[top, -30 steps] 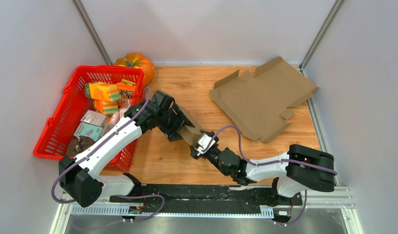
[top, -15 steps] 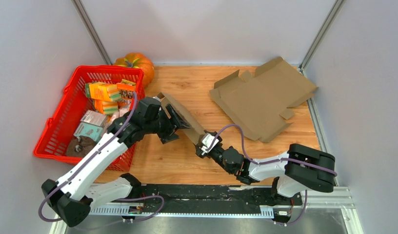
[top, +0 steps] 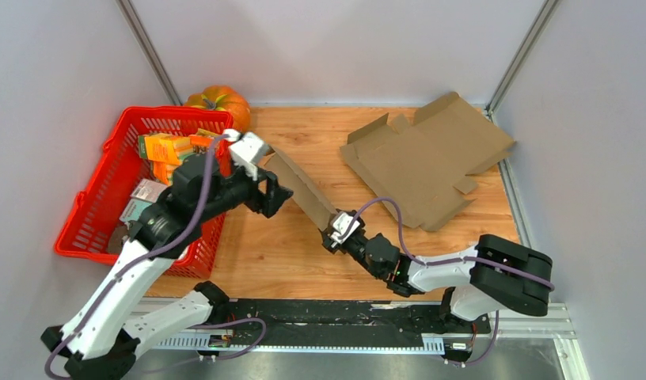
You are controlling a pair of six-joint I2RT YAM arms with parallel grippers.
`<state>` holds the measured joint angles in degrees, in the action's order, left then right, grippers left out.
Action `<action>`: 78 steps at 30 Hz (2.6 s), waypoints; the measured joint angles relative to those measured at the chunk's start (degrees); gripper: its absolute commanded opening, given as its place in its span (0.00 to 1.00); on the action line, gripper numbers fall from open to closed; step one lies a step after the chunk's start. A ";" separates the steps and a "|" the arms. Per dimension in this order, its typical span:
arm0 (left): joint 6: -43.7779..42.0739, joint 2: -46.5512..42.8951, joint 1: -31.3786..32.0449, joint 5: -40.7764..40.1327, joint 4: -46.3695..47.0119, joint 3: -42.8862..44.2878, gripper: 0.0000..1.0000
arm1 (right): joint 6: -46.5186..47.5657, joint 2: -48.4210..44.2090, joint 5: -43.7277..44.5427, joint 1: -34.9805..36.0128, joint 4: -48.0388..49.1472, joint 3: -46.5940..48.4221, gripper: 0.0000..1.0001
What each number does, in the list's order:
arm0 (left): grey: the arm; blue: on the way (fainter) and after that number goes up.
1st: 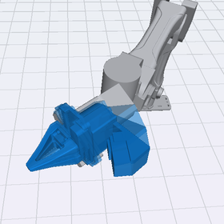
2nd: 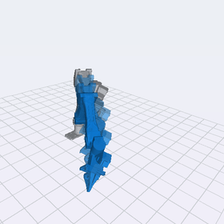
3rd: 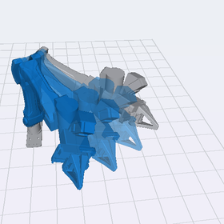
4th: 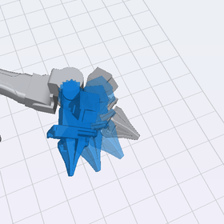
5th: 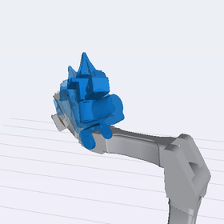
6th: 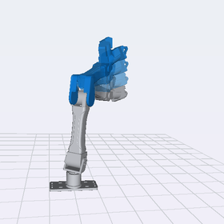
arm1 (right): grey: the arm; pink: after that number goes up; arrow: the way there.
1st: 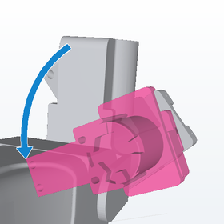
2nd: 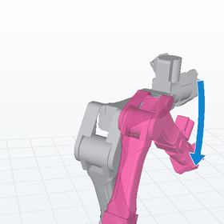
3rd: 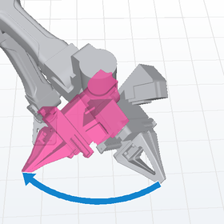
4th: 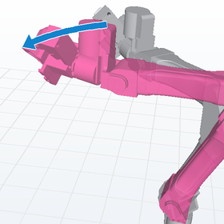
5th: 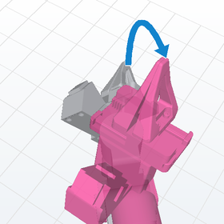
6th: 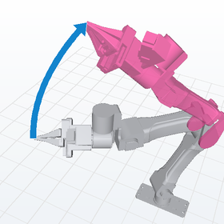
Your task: Fold the paper box
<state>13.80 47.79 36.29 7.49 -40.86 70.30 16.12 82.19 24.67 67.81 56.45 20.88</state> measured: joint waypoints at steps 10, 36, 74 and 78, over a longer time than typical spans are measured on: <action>-38.32 11.54 4.22 1.53 14.29 -8.59 0.82 | -2.78 -5.57 -4.85 -6.10 -5.40 -1.64 0.55; -65.81 30.80 4.61 12.37 13.20 1.31 0.31 | -7.65 -9.40 -10.38 -12.09 -6.69 -3.87 0.61; -57.79 35.39 11.74 2.03 21.59 0.55 0.07 | -47.36 -25.31 -4.52 -17.64 -94.16 32.87 0.83; -57.83 35.89 11.74 2.03 19.89 2.14 0.07 | -44.17 -23.78 -1.51 -17.59 -95.73 33.53 0.70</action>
<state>-44.03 83.68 48.03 9.52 -20.97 72.44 -28.05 58.41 23.16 50.22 -39.29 54.41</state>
